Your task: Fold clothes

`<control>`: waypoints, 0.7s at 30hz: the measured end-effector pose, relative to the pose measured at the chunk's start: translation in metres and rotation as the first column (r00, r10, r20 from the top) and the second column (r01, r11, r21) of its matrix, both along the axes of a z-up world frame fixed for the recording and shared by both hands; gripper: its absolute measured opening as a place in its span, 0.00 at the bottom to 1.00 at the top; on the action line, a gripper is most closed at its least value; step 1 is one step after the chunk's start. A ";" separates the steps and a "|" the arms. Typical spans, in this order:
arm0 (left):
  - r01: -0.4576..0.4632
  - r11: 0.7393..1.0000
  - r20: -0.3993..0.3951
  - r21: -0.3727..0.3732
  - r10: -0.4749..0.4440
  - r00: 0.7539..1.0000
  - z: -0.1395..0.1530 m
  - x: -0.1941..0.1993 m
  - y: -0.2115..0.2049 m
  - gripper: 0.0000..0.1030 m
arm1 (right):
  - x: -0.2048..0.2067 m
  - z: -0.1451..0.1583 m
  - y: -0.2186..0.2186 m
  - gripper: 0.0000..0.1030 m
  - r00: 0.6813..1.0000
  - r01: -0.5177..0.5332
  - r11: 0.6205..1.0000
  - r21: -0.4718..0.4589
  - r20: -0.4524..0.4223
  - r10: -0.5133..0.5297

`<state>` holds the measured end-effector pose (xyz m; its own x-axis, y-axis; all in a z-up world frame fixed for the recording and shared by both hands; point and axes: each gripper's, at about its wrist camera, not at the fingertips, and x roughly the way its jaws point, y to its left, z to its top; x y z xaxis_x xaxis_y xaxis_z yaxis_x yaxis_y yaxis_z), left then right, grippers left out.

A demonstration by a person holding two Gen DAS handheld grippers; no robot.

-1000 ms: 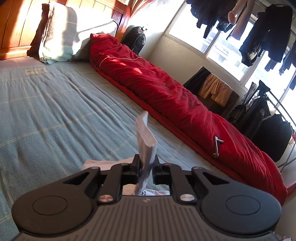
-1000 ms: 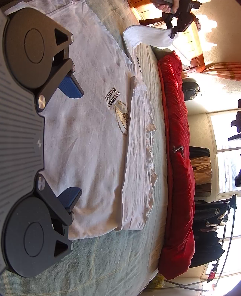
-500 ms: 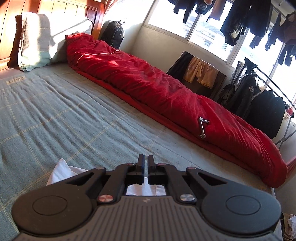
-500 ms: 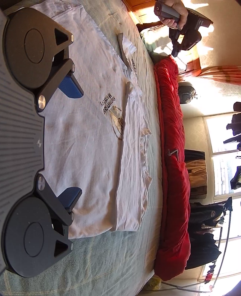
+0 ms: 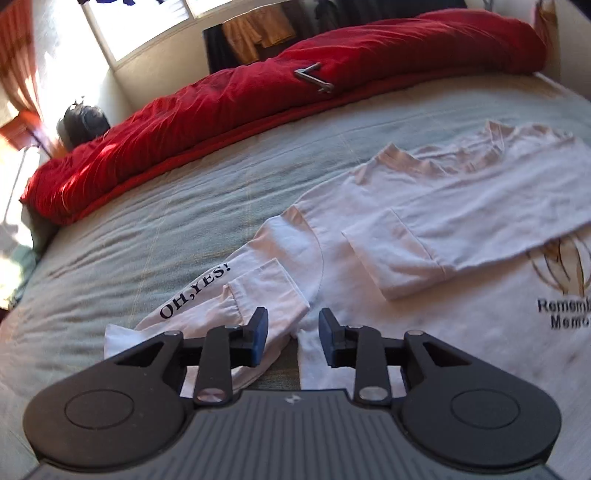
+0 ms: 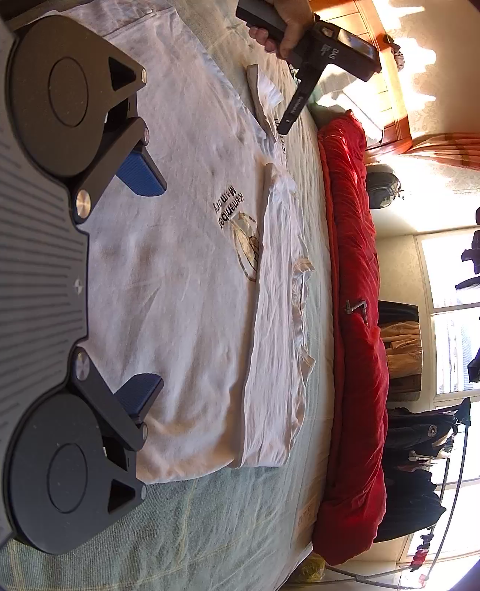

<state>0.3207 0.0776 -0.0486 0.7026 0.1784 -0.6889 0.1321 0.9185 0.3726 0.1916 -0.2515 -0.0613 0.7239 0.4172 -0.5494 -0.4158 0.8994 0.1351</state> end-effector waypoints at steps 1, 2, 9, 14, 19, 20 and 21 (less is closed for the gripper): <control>0.035 0.998 0.002 0.046 -0.035 0.999 -0.006 -0.003 -0.007 0.35 | 0.000 0.000 0.000 1.00 1.000 -0.001 1.000 0.001 0.000 0.001; 0.062 0.994 0.008 0.088 -0.063 0.998 -0.012 -0.005 -0.013 0.36 | 0.000 0.000 0.000 1.00 1.000 -0.001 1.000 0.001 0.000 0.001; 0.042 0.969 0.051 0.243 -0.056 0.997 -0.033 0.011 -0.025 0.36 | 0.001 -0.003 0.001 1.00 1.000 -0.003 1.000 -0.016 -0.009 0.003; -0.001 0.969 0.074 0.249 -0.018 0.997 -0.032 0.014 -0.012 0.36 | 0.001 -0.003 0.001 1.00 1.000 -0.008 1.000 -0.016 -0.011 0.007; -0.040 0.971 0.091 0.236 0.018 0.996 -0.028 0.011 0.008 0.38 | 0.000 -0.002 0.002 1.00 1.000 -0.018 1.000 -0.016 -0.010 0.018; -0.043 0.970 0.087 0.239 0.023 0.996 -0.029 0.010 0.011 0.39 | 0.000 -0.002 0.002 1.00 1.000 -0.018 1.000 -0.018 -0.010 0.018; -0.044 0.969 0.086 0.244 0.024 0.996 -0.030 0.008 0.013 0.39 | 0.000 -0.002 0.003 1.00 1.000 -0.019 1.000 -0.021 -0.011 0.019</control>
